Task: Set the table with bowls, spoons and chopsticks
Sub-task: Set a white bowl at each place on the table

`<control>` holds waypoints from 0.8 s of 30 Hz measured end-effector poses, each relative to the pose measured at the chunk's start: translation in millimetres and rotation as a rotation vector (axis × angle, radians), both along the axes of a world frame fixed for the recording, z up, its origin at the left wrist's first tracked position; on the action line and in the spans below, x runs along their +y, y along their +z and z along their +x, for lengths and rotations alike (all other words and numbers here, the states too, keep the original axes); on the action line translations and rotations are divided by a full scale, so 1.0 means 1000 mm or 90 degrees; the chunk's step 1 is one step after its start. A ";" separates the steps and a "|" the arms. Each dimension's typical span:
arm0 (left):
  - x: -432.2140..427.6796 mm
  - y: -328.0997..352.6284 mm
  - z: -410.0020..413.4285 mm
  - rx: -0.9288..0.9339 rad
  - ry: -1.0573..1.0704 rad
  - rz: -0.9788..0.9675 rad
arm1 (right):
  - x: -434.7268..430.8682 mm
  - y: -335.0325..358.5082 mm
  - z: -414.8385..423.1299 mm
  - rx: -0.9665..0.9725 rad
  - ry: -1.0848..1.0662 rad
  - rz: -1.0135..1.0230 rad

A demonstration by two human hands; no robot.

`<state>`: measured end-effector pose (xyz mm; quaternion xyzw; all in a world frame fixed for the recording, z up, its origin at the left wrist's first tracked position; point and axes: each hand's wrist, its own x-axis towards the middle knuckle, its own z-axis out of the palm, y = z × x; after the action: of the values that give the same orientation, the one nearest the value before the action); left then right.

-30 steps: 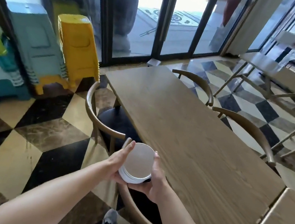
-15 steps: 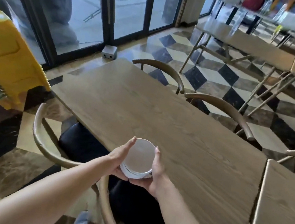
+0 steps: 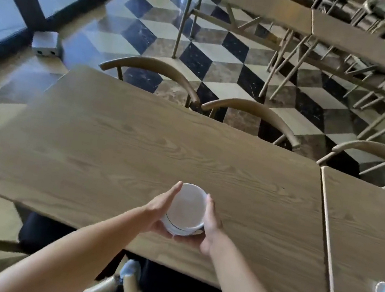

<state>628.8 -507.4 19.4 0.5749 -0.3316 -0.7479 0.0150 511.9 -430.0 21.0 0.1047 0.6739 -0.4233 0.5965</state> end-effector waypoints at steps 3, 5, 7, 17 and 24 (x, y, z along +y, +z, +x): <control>-0.039 -0.009 0.011 -0.004 -0.014 -0.002 | -0.040 -0.009 0.012 -0.007 -0.021 0.012; -0.062 -0.013 0.017 -0.014 -0.014 -0.008 | -0.062 -0.014 0.018 -0.022 -0.046 0.008; -0.084 -0.021 0.021 -0.010 -0.009 -0.007 | -0.084 -0.014 0.024 -0.023 -0.057 0.010; -0.159 -0.056 -0.007 0.066 0.016 0.048 | -0.157 -0.013 0.002 0.090 -0.039 0.032; -0.170 -0.078 -0.017 0.058 0.001 0.039 | -0.169 -0.036 -0.006 0.074 -0.020 0.026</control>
<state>611.7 -677.4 -58.5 0.5407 -0.3071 -0.7830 0.0133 505.8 -599.2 -15.5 0.1024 0.7140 -0.4242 0.5475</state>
